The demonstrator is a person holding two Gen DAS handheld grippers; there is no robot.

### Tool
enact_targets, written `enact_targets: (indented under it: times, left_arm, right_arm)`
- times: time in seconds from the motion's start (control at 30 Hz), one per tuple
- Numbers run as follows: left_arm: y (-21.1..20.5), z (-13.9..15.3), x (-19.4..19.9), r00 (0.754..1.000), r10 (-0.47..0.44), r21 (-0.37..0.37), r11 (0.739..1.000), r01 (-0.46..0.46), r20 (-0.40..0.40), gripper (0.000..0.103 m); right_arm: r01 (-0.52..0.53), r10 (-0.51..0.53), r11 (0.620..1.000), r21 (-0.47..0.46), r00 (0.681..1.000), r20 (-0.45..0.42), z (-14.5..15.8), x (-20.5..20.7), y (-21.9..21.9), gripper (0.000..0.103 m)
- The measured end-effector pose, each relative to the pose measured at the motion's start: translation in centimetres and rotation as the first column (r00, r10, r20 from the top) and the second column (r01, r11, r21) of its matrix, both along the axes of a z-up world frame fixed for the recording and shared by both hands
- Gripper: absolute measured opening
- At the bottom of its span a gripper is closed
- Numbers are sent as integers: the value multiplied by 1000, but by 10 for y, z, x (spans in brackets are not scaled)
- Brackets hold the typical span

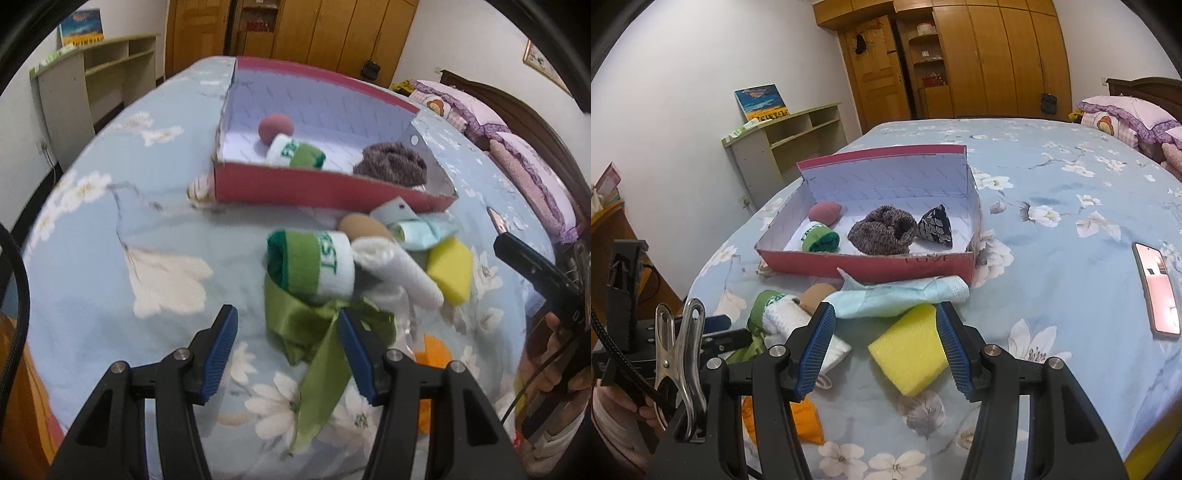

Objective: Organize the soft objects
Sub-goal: 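Grasp the green satin ribbon bow with the left tool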

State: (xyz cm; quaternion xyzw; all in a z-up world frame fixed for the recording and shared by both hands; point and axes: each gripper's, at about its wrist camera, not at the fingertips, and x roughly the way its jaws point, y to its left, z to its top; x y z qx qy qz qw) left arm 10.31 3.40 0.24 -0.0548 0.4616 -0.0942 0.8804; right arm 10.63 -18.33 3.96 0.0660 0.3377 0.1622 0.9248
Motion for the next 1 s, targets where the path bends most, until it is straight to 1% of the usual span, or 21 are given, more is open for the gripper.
enact_targets:
  times: [0.13,0.3,0.43,0.53,0.7,0.77,0.83,0.97,1.0]
  left_arm:
    - [-2,-8,-3,1000,0,-28,1000,-1,-18,60]
    - [-12,-19,-1,1000,-1,-10,1000,0,-26,60]
    - [-16,-27,1,999,-1,-35,999,-1,-41,60]
    - [-16,-31,2,1000,7,-32,999,-8,-30,60]
    - [-20,-33,2,1000,22,-8,1000,-22,-11,60]
    - [-23,-34,1,999,32,13,999,-32,-9,61]
    - [-26,-35,1,999,37,28,999,-37,-6,62]
    - [-37,-36,4,999,49,58,997,-49,2,68]
    - [-41,-36,6,999,49,65,997,-50,6,68]
  right_arm:
    - [-7,7,1000,0,1000,-2,-1,-7,1,58]
    - [-21,21,1000,-2,1000,-6,-4,-14,5,58]
    - [-32,31,999,-18,999,-19,-8,-15,8,58]
    - [-48,48,999,-18,998,-28,-12,-16,11,58]
    - [-67,67,998,-16,996,-51,-20,-14,16,58]
    - [-71,71,997,-15,996,-58,-22,-15,17,58]
    - [-73,73,997,-10,995,-63,-24,-15,18,58]
    - [-77,76,997,-2,994,-75,-28,-14,17,58]
    - [-75,75,997,3,994,-78,-28,-14,16,58]
